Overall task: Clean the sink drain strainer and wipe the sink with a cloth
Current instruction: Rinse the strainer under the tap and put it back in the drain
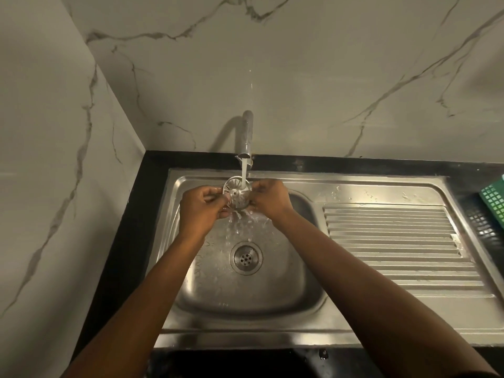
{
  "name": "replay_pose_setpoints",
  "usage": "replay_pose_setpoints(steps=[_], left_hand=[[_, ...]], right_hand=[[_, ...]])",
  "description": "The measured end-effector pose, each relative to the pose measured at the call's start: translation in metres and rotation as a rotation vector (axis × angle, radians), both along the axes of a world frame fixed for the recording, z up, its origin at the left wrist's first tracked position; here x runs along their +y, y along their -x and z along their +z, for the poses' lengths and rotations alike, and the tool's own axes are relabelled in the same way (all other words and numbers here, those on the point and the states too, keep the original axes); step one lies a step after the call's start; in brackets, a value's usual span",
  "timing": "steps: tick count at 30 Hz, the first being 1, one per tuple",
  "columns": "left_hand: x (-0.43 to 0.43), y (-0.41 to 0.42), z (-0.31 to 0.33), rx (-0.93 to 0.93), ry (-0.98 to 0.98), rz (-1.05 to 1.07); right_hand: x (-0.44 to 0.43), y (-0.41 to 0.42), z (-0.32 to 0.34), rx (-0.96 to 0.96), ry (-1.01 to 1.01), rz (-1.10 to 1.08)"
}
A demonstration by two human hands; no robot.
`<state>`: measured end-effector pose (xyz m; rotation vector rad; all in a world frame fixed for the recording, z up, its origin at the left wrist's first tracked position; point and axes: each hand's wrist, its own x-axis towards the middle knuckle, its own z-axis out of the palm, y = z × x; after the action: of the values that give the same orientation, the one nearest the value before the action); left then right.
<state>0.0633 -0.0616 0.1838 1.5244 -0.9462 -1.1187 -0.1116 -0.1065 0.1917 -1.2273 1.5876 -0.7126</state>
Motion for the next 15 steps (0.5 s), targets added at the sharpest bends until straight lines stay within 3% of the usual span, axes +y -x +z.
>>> replay_pose_setpoints(steps=[5,15], left_hand=[[0.009,-0.007,-0.001,0.013,0.023,0.031],[0.006,0.011,-0.012,0.184,-0.098,-0.034]], right_hand=[[-0.007,-0.009,0.010,0.021,0.044,0.062],[-0.012,0.010,0.042,0.277,0.312,0.199]])
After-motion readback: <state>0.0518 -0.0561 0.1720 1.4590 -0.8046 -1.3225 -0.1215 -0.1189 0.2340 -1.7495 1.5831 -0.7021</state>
